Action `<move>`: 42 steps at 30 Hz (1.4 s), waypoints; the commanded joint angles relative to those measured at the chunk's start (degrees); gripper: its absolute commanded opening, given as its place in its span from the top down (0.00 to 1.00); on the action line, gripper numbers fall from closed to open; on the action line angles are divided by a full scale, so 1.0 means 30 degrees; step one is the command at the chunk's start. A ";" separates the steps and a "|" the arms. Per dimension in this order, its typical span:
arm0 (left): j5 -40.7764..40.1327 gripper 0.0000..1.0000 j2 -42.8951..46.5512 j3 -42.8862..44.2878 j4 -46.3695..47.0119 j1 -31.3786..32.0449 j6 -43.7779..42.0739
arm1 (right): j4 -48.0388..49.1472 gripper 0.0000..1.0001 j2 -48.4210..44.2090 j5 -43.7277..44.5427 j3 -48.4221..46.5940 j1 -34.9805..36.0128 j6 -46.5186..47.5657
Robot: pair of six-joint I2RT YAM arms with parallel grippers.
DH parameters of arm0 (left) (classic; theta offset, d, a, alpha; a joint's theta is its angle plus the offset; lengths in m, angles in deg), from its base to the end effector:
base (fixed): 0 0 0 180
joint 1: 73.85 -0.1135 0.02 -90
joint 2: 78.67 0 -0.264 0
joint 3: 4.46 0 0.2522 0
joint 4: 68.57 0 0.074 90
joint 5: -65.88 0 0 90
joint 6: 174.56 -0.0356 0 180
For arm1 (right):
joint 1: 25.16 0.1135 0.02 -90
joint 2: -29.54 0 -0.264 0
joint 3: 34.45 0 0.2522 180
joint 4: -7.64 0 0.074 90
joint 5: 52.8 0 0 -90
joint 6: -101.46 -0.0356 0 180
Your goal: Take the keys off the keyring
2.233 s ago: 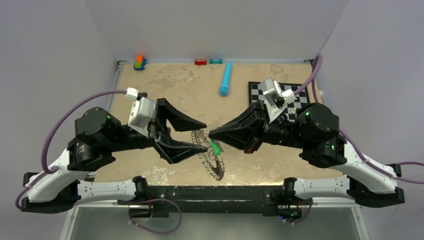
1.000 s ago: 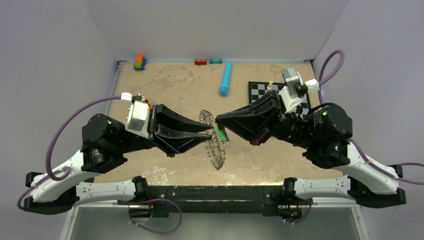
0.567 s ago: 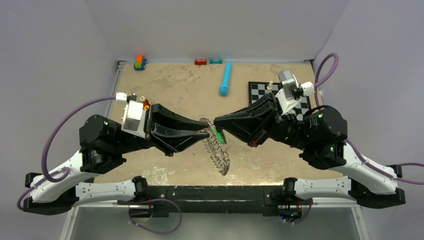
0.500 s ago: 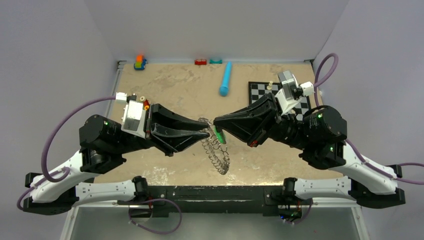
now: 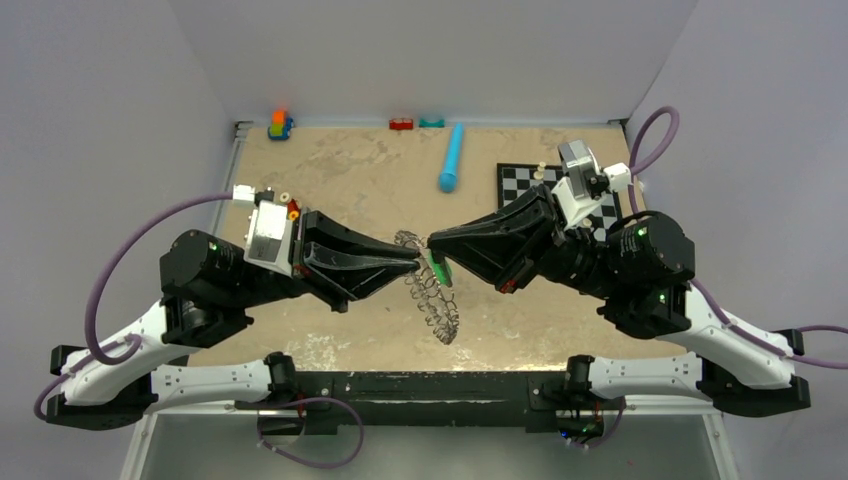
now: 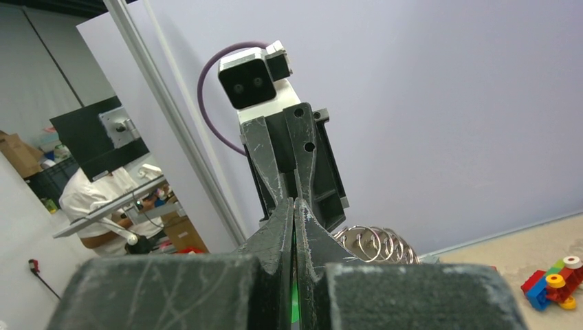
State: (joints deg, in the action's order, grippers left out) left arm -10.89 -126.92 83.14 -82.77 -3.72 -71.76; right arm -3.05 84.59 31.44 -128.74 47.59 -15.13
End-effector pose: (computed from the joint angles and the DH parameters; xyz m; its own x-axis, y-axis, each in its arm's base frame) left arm 0.0391 -0.1322 0.5165 -0.0776 -0.4199 -0.9043 0.9934 0.0441 -0.1057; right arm 0.0441 0.1541 0.5417 -0.3103 0.5025 -0.8070 -0.9365 -0.0157 0.3503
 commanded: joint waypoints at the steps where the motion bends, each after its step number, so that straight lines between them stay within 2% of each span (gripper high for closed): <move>1: -0.0084 0.83 0.0059 -0.0115 0.0823 -0.0026 -0.0224 | 0.1846 1.00 -0.0227 -0.0321 -0.0026 0.0044 -0.0216; 30: -0.0603 0.83 0.0195 -0.0152 0.0971 -0.0041 -0.0399 | 0.1976 1.00 0.0072 -0.0600 0.0242 0.0064 -0.0305; 39: -0.0944 1.00 0.0138 -0.0020 0.0682 -0.0026 -0.0342 | 0.1835 1.00 0.0279 -0.0795 0.0035 0.0062 -0.0247; 42: -0.1307 1.00 -0.0038 0.0395 0.0197 -0.0026 -0.0242 | 0.1273 1.00 0.0487 -0.1062 -0.0124 0.0052 -0.0098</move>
State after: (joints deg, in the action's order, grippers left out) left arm -12.57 -126.70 82.68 -82.82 -3.72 -72.18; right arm -0.91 85.16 30.10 -127.89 47.59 -15.55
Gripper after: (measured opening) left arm 0.012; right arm 0.007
